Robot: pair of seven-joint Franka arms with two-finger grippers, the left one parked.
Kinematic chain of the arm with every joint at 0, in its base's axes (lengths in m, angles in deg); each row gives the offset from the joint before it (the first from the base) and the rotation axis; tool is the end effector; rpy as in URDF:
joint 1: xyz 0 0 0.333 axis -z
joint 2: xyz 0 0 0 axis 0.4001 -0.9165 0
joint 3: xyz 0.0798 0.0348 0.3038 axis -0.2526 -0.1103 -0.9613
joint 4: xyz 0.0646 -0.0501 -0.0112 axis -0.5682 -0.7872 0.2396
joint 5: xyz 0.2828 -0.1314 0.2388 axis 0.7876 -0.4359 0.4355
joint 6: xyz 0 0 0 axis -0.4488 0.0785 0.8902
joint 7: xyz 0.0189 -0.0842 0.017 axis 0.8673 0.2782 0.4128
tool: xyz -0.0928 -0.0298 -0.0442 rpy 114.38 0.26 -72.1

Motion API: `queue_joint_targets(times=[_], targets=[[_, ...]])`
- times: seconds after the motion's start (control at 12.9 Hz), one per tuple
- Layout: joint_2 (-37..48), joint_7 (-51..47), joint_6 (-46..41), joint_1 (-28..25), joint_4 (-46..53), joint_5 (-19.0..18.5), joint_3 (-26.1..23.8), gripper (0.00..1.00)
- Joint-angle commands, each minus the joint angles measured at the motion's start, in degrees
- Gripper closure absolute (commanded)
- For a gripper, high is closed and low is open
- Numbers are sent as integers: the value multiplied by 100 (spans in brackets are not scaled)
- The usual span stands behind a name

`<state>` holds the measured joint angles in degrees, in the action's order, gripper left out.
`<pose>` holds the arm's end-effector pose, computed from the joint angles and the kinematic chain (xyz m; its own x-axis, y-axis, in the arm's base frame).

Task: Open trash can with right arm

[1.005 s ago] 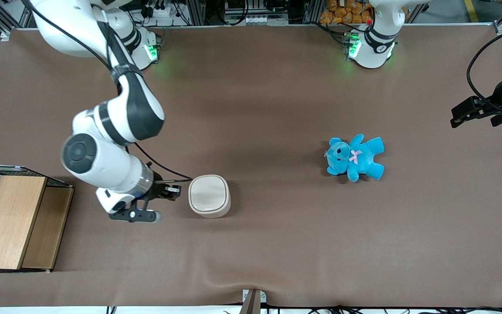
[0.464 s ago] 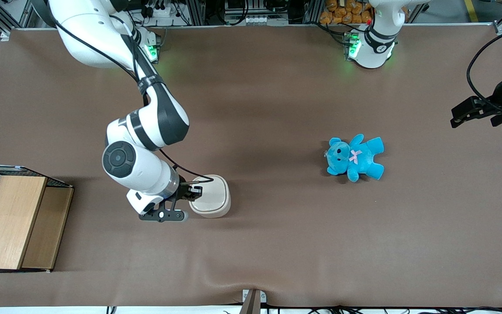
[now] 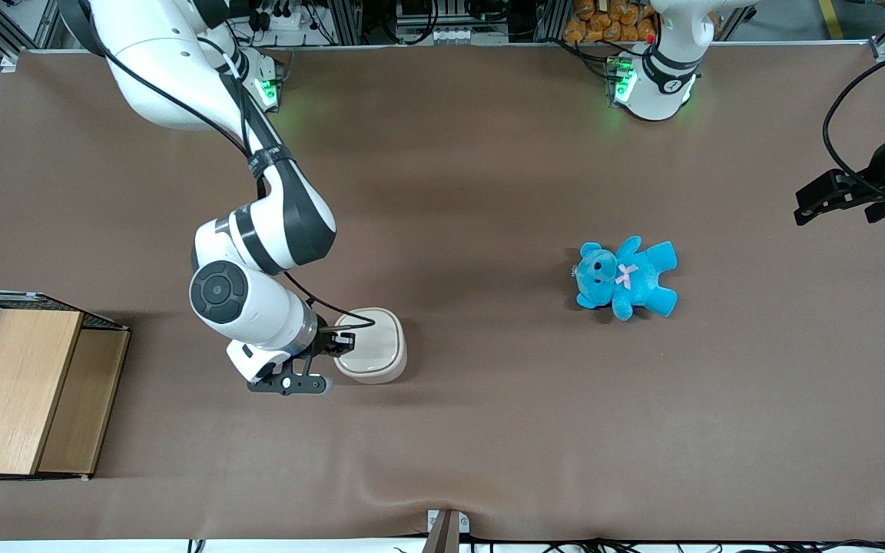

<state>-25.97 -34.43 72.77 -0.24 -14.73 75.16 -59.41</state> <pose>0.6891 0.3043 0.3438 0.9991 -0.0421 -0.0075 -0.0428 -0.9887 -0.1438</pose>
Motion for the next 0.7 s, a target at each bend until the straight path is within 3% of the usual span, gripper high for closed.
queue_joint_targets(times=[0.0,0.62], targets=[[-31,-77,15,-34,14,-80,17,100],[-31,-85,156,-104,-250,-71,17,100]])
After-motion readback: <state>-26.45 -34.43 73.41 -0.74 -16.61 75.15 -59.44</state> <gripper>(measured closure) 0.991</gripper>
